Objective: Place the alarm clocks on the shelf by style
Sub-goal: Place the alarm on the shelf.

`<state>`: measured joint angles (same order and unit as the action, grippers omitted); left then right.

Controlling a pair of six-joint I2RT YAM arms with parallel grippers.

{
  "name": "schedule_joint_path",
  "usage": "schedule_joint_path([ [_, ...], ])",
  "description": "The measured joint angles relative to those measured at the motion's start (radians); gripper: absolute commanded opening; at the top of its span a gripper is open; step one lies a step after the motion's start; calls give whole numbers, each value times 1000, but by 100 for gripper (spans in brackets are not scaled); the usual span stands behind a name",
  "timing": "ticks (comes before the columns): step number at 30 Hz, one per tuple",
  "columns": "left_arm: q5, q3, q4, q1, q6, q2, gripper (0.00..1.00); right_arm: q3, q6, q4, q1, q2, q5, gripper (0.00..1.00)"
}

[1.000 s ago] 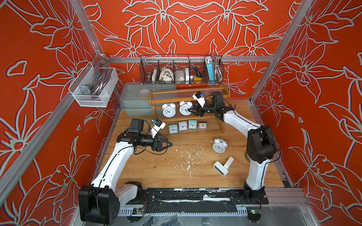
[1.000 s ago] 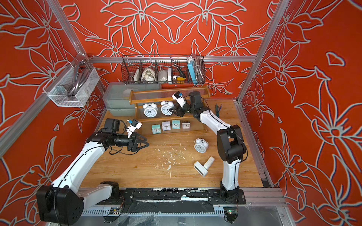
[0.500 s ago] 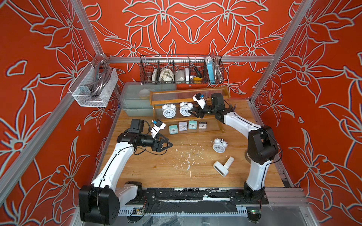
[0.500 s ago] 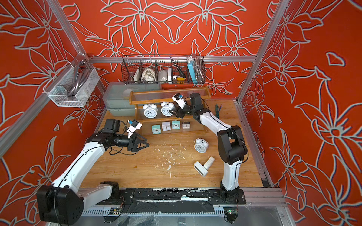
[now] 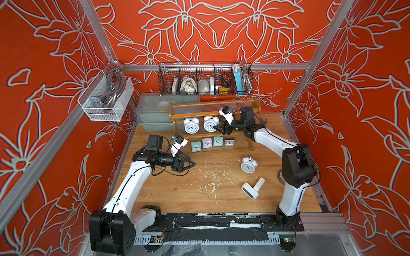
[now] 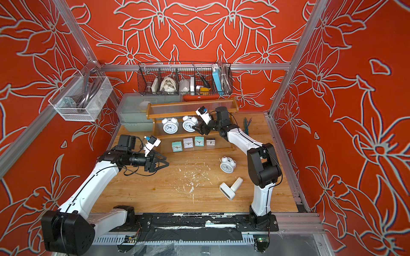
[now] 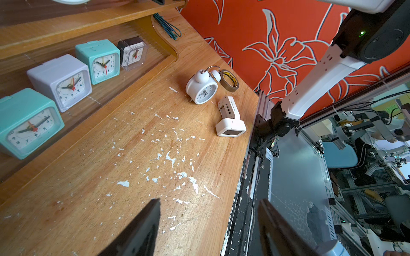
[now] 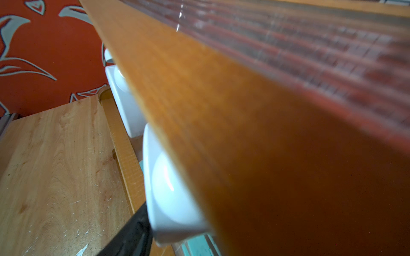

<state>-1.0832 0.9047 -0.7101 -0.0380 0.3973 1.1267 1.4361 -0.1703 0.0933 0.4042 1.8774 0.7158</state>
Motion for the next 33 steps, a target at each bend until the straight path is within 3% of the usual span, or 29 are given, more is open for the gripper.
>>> schedule_joint_path([
  [16,0,0,0,0,0,0,70,-22,-3,0,0,-19,-54,58],
  [23,0,0,0,0,0,-2,71,-36,24,-37,0,-47,-52,68],
  [33,-1,-16,0,1,11,-2,71,-117,214,-220,0,-206,-99,71],
])
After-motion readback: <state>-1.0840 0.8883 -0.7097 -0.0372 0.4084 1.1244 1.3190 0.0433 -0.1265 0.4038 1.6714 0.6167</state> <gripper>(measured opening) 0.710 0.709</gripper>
